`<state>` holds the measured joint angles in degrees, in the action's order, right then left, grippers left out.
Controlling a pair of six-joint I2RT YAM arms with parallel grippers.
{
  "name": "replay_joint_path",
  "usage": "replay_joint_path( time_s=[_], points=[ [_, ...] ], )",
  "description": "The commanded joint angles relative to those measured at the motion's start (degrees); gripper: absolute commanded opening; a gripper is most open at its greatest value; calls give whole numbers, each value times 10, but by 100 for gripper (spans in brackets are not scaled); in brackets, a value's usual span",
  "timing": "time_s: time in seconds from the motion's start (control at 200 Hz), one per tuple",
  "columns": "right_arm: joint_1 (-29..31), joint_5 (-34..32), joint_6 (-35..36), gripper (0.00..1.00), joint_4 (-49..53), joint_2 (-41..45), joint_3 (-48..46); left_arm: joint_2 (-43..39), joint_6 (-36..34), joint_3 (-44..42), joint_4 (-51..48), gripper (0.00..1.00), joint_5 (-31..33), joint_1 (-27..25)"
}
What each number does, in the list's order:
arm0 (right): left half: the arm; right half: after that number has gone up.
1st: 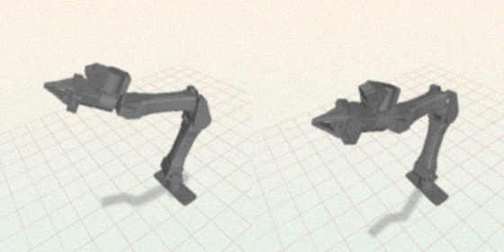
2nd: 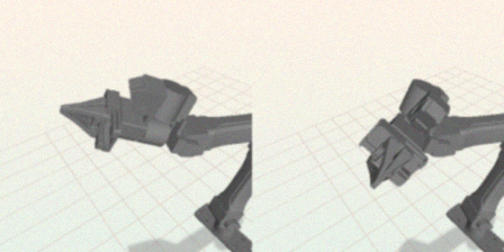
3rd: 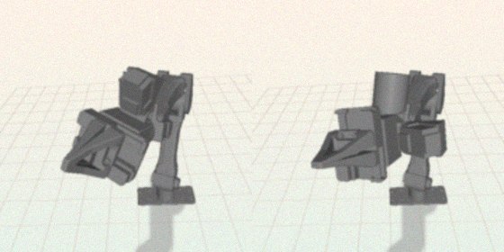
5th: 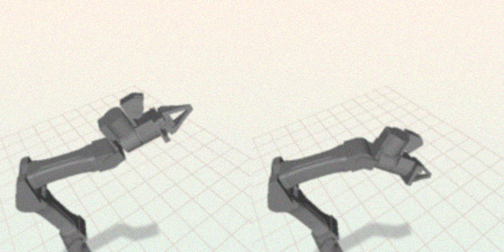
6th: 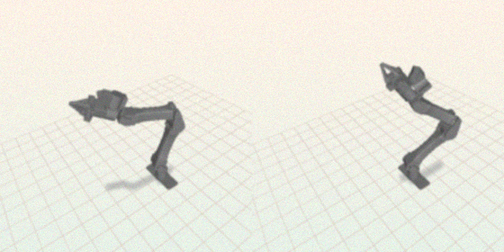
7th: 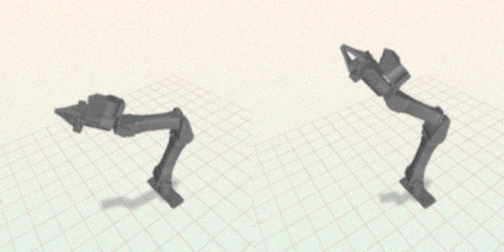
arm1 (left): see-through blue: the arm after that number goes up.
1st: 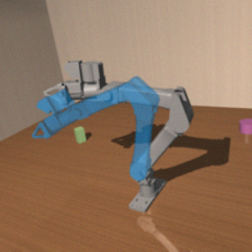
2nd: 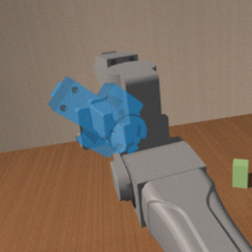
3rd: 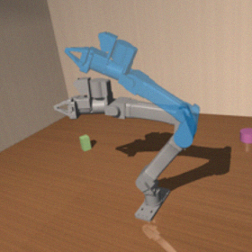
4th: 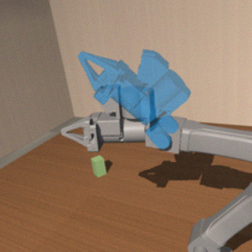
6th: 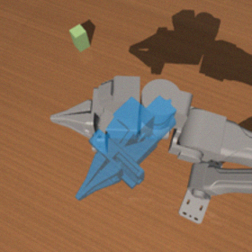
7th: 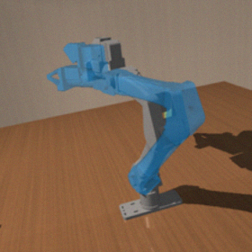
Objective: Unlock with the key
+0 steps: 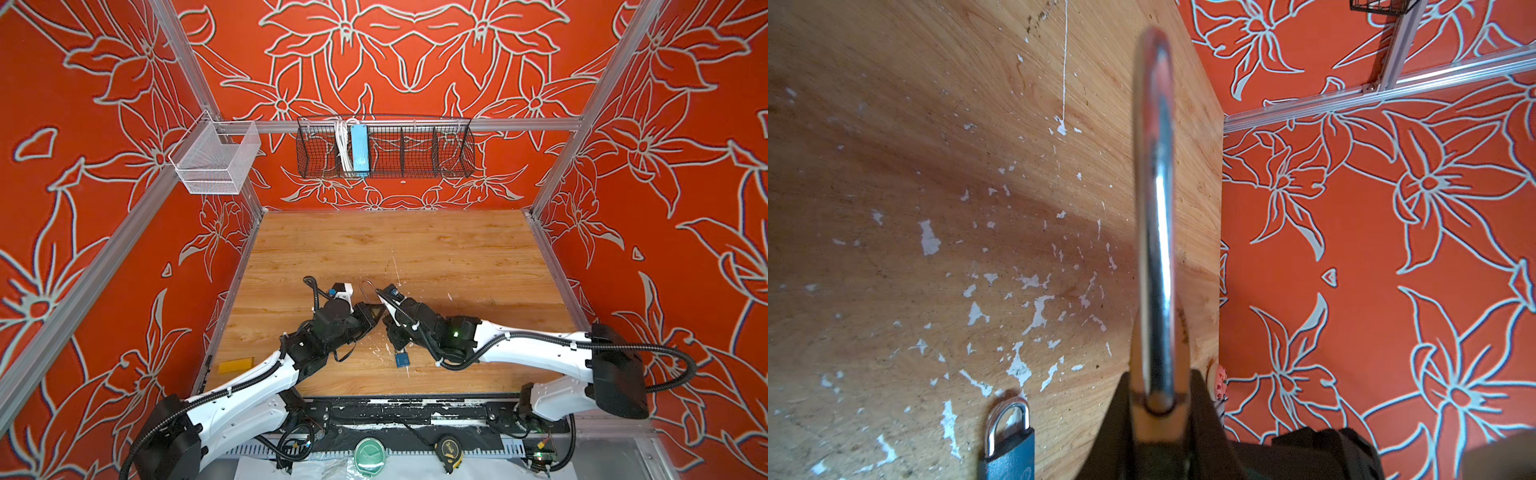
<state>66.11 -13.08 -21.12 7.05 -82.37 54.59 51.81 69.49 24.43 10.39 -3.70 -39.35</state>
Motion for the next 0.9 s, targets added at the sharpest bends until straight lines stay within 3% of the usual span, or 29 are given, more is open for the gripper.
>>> replay_joint_path(
  time_s=[0.0,0.22,0.39,0.51,0.711,0.801,0.896],
  points=[
    [2,-10,-4,15,-6,14,-2,-3,-2,15,54,0,4,-2],
    [2,-4,-5,11,-12,18,-4,-4,-3,12,56,0,5,-2],
    [2,-4,-5,13,-16,19,-8,-3,-5,11,57,0,8,-2],
    [2,-11,-7,39,-10,25,-13,-15,-24,11,41,0,20,-1],
    [-5,-16,-18,53,-16,82,-60,-53,-90,16,-13,0,19,17],
    [-21,7,-31,62,-41,121,-92,-60,-143,8,-3,0,-14,27],
    [-60,77,-47,74,-79,161,-124,-63,-203,-12,41,0,-83,38]
  ],
)
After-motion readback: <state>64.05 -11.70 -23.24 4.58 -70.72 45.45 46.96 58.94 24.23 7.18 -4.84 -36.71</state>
